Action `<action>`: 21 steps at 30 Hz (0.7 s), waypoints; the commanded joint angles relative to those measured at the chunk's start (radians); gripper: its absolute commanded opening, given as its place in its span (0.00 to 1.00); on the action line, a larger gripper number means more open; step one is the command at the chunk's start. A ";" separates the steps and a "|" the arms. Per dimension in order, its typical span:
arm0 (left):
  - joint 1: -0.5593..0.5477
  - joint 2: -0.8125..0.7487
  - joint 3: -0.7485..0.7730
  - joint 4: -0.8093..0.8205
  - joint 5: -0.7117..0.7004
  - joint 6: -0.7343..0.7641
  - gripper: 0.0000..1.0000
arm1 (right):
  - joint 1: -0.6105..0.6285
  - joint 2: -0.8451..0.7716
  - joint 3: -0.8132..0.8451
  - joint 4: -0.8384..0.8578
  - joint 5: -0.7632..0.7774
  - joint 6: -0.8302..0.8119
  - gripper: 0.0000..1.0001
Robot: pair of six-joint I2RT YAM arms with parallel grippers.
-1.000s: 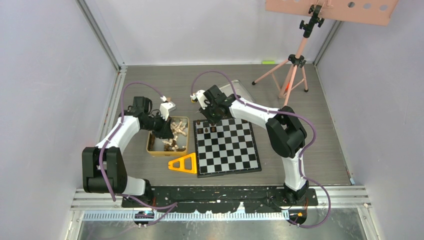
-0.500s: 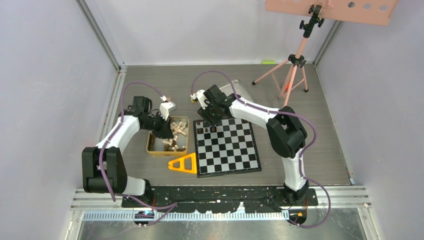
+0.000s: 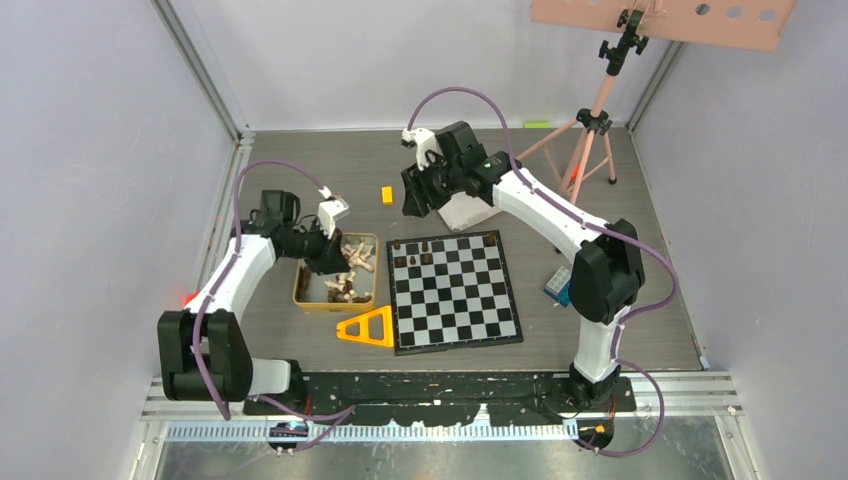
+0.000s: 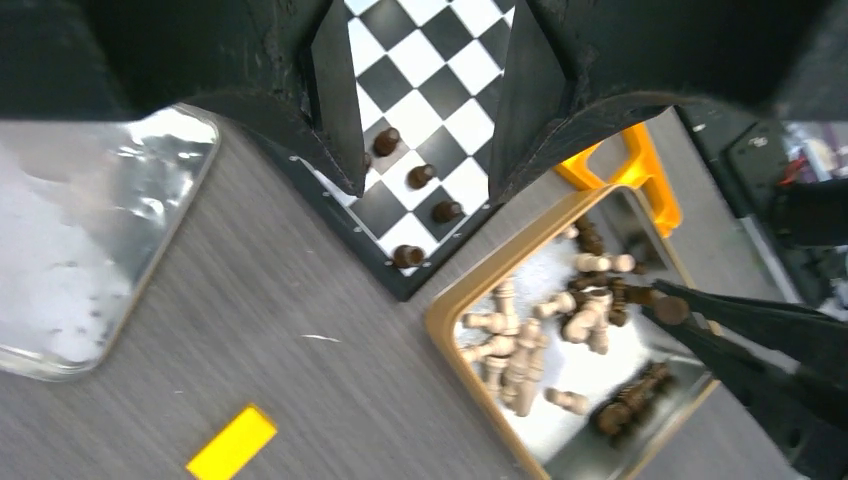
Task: Set up the chess pieces on the board
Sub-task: Place the chess piece on the chessboard.
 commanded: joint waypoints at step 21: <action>-0.099 -0.108 -0.012 0.138 0.092 -0.012 0.17 | 0.058 0.129 0.004 0.217 -0.461 0.429 0.55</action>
